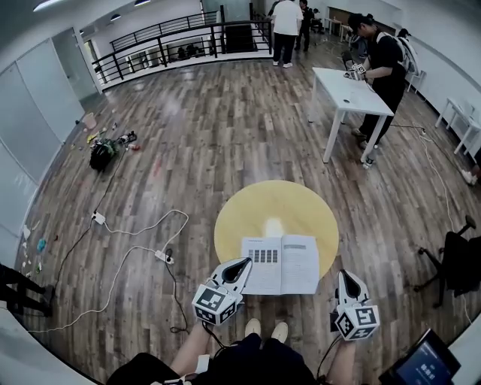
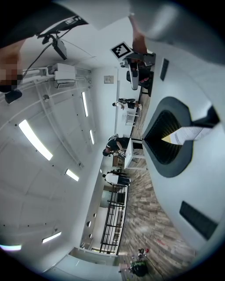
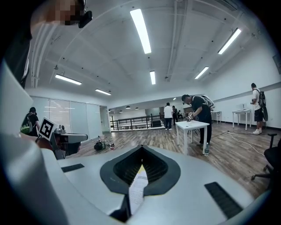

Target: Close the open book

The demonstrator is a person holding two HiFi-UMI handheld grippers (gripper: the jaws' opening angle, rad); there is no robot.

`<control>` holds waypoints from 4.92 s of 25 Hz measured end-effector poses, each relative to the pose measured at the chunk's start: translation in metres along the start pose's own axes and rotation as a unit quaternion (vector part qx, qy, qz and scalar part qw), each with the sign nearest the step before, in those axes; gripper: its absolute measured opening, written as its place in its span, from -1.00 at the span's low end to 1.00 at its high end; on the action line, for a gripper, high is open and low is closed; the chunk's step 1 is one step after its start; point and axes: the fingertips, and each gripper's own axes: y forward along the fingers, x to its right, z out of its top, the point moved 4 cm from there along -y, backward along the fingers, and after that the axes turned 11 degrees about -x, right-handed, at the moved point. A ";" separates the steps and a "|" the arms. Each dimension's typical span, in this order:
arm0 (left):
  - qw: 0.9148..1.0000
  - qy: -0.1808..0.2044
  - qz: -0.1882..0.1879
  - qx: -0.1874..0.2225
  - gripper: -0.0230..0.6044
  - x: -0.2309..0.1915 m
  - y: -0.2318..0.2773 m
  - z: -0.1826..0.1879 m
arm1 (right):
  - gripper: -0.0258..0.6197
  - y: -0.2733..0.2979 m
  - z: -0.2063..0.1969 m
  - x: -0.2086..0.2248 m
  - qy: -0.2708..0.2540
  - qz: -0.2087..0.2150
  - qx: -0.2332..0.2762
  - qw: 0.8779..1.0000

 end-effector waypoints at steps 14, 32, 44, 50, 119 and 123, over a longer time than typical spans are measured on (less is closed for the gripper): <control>0.999 -0.030 0.007 -0.034 -0.93 -0.001 0.023 -0.025 | -0.93 0.030 -0.017 0.011 0.010 0.025 -0.037 0.999; 0.988 -0.088 -0.007 -0.128 -0.93 0.017 0.054 -0.128 | -0.93 0.057 -0.115 0.021 0.049 0.052 -0.134 0.988; 0.988 -0.090 -0.009 -0.129 -0.93 0.018 0.063 -0.130 | -0.93 0.061 -0.125 0.029 0.050 0.048 -0.142 0.988; 0.987 -0.093 -0.008 -0.131 -0.93 0.018 0.062 -0.133 | -0.93 0.064 -0.132 0.031 0.055 0.047 -0.149 0.986; 0.972 -0.126 0.007 -0.199 -0.93 -0.008 0.093 -0.194 | -0.14 0.144 -0.270 0.062 0.163 0.072 -0.349 0.920; 0.973 -0.127 0.008 -0.194 -0.93 -0.010 0.090 -0.193 | -0.38 0.140 -0.266 0.066 0.160 0.053 -0.343 0.924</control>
